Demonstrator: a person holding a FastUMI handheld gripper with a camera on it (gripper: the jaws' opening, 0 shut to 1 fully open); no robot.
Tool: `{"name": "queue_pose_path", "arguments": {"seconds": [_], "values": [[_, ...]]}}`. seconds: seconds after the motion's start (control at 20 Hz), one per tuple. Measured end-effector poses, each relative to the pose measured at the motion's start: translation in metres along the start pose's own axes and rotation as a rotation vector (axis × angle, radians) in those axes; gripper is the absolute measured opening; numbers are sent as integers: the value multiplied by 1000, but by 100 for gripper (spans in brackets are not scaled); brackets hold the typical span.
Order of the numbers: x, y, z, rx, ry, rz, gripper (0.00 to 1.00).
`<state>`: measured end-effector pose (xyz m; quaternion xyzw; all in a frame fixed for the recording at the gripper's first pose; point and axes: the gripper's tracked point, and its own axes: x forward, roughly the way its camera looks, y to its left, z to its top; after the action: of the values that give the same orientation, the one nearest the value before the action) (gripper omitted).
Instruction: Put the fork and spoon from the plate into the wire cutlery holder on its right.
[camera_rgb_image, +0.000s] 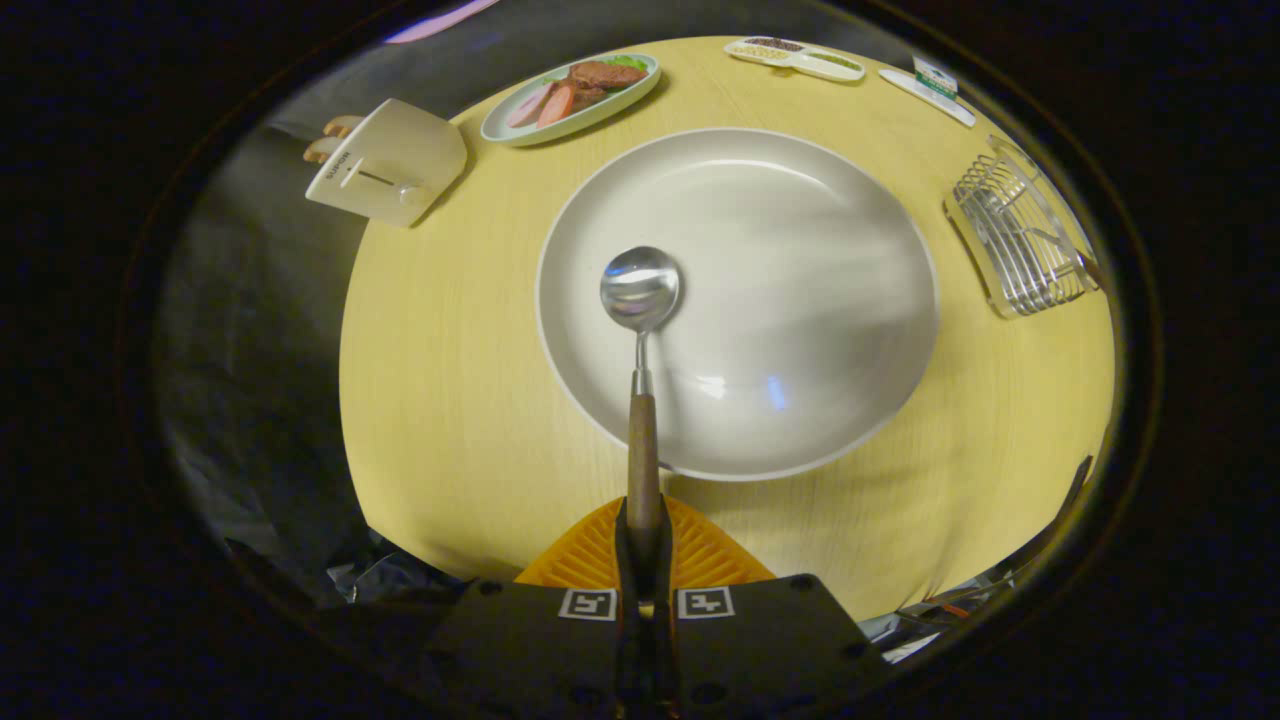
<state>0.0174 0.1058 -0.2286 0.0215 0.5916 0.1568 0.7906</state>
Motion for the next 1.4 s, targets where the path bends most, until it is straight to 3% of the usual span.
{"name": "queue_pose_path", "arguments": {"seconds": [0.65, 1.05, 1.4], "values": [[-100, -36, 10, 45, -54, 13, 8], [-169, -131, 52, 94, -119, -148, 8], [-167, -192, 66, 124, -54, -239, 8]]}}
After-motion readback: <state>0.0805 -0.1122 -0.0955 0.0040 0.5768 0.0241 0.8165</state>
